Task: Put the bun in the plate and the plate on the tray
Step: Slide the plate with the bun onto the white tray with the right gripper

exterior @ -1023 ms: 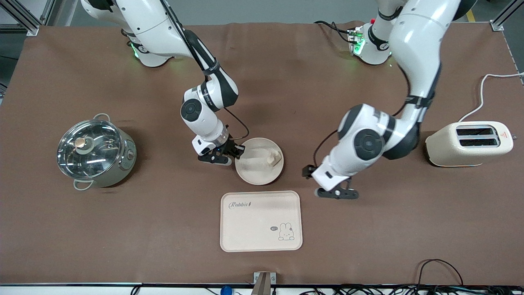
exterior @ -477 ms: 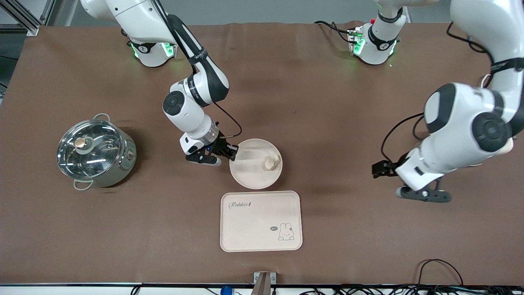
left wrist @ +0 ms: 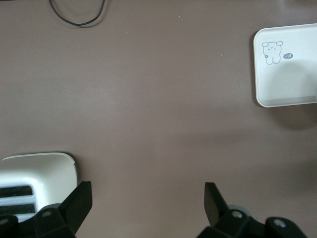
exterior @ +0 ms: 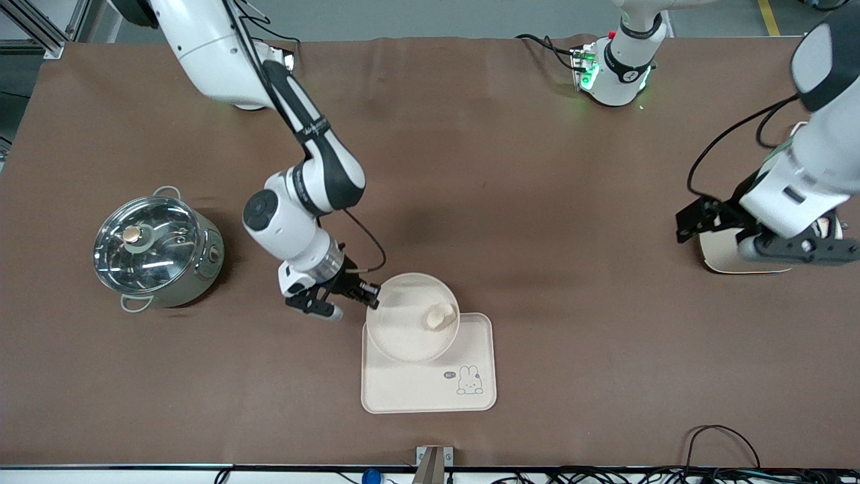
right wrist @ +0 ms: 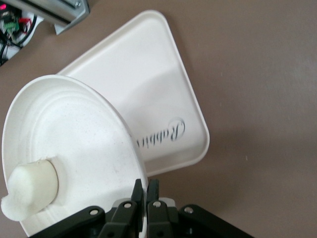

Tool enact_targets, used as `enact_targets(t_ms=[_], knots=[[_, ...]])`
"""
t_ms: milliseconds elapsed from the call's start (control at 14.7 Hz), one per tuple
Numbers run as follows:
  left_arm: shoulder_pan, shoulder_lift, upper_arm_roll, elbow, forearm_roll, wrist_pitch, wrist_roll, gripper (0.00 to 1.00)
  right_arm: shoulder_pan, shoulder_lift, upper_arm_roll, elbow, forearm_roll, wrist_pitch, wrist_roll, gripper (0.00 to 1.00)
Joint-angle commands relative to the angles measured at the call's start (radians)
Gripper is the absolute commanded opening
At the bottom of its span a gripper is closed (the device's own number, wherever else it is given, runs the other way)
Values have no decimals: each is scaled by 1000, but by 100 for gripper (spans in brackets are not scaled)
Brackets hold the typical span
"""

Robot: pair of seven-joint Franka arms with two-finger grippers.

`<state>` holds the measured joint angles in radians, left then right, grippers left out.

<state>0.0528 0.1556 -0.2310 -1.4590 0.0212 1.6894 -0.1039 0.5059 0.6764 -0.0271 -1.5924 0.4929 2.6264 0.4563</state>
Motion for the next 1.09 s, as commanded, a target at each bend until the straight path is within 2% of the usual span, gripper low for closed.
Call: enact_targets(t_ms=[0, 273, 409, 682, 818, 955, 1023], knots=[[-1, -71, -4, -24, 17, -45, 1, 100, -38, 139, 12, 193, 26, -42, -5, 0], [-13, -94, 5, -26, 11, -48, 6, 100, -35, 273, 13, 347, 26, -71, 10, 0], [-36, -103, 54, -27, 17, -51, 10, 100, -41, 330, 13, 417, 26, -71, 13, 0], [-48, -111, 74, -26, 2, -95, 9, 100, -33, 382, 13, 457, 24, -66, 12, 0], [-89, -128, 128, -32, 5, -109, 10, 100, -33, 388, 13, 457, 24, -62, 13, 0], [-108, -134, 148, -32, 5, -134, 21, 100, -49, 388, 18, 459, 27, -60, 13, 1], [-117, -133, 166, -31, 3, -134, 32, 100, -50, 388, 18, 459, 27, -59, 13, 9]])
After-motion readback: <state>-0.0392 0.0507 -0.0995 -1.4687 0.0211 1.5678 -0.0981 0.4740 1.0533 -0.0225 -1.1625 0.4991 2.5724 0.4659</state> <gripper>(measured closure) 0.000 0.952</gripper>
